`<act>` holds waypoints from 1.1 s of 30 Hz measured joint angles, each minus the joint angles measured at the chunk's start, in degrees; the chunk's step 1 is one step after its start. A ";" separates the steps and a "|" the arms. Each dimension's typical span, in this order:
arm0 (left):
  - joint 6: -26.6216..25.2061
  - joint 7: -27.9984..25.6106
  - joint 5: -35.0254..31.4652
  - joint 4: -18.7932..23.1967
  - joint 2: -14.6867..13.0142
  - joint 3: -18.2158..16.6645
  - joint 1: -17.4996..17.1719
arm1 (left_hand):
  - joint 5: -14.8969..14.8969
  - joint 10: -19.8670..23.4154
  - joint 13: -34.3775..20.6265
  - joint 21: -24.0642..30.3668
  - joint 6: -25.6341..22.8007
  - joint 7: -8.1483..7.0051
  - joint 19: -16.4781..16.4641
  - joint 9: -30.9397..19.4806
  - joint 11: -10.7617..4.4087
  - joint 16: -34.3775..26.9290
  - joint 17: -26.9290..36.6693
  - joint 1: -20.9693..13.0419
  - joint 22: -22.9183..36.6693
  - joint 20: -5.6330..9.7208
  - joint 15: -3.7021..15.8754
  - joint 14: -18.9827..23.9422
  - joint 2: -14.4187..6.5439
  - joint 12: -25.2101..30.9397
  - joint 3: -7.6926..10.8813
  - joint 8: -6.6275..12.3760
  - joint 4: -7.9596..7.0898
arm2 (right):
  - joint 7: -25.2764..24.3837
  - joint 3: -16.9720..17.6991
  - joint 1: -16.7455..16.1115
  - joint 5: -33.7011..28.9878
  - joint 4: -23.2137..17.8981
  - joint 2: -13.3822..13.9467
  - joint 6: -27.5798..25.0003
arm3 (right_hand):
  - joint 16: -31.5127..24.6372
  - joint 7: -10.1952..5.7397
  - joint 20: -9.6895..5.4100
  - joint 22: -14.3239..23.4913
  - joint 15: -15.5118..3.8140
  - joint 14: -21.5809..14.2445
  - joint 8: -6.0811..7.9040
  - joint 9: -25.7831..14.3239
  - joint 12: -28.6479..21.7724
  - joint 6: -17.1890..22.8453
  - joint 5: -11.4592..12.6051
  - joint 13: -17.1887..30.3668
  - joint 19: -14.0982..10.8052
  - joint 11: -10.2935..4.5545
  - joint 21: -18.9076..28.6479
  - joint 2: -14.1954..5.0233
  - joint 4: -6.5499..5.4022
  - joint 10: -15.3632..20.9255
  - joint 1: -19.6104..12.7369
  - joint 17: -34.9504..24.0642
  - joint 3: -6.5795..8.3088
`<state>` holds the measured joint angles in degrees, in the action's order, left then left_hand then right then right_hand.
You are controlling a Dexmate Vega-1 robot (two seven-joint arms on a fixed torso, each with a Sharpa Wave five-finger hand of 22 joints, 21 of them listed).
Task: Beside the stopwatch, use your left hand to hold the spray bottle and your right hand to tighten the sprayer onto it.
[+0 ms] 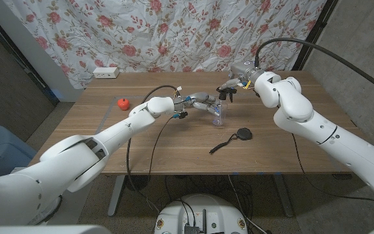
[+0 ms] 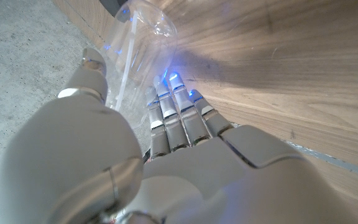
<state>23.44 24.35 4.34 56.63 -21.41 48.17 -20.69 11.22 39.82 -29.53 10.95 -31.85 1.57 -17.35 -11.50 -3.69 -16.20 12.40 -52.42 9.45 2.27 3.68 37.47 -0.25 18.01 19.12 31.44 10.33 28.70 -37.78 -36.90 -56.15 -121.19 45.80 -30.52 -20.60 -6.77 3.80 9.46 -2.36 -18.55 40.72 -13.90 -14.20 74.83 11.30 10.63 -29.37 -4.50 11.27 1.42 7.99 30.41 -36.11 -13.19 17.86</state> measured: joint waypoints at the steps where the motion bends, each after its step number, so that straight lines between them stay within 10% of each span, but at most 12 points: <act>1: 0.00 -0.09 -0.05 0.00 0.00 0.01 0.00 | -0.03 0.00 0.00 0.00 0.00 0.00 0.00 0.00 0.00 0.00 0.00 0.00 0.00 0.00 0.00 0.00 0.00 0.01 0.00 0.00 0.00 | 0.01 -0.04 -0.04 -0.09 -0.04 -0.05 -0.08 | 0.00 0.00 0.00 0.00 0.00 0.00 0.00 -0.07 0.00 0.00 0.00 0.00 0.00 0.00 0.00 0.00 0.00 0.00 0.00 0.00 0.00; 33: -1.69 -3.79 -2.21 4.12 -1.86 -0.30 -1.84 | 0.03 0.61 0.00 0.00 0.00 0.00 -0.80 0.00 0.61 0.00 -0.02 0.00 0.00 0.19 0.12 0.93 0.00 -0.04 -0.03 0.03 -0.03 | 1.19 -1.40 -0.75 -3.71 -0.30 -2.09 -4.12 | -0.86 0.50 0.51 0.31 -0.09 -2.76 1.44 -0.87 0.01 1.94 0.43 0.01 -1.16 -0.42 0.00 0.07 -0.24 3.08 0.98 0.01 -0.70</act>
<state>21.74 20.56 2.13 60.75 -23.27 47.86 -22.53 11.25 40.43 -29.53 10.95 -31.85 1.57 -18.15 -11.50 -3.08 -16.20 12.38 -52.42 9.45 2.46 3.79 38.41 -0.25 17.97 19.09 31.47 10.30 29.90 -39.18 -37.65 -59.87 -121.49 43.71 -34.65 -21.46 -6.27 4.31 9.76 -2.46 -21.31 42.15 -14.77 -14.19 76.77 11.72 10.64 -30.53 -4.92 11.27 1.50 7.74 33.49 -35.12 -13.18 17.15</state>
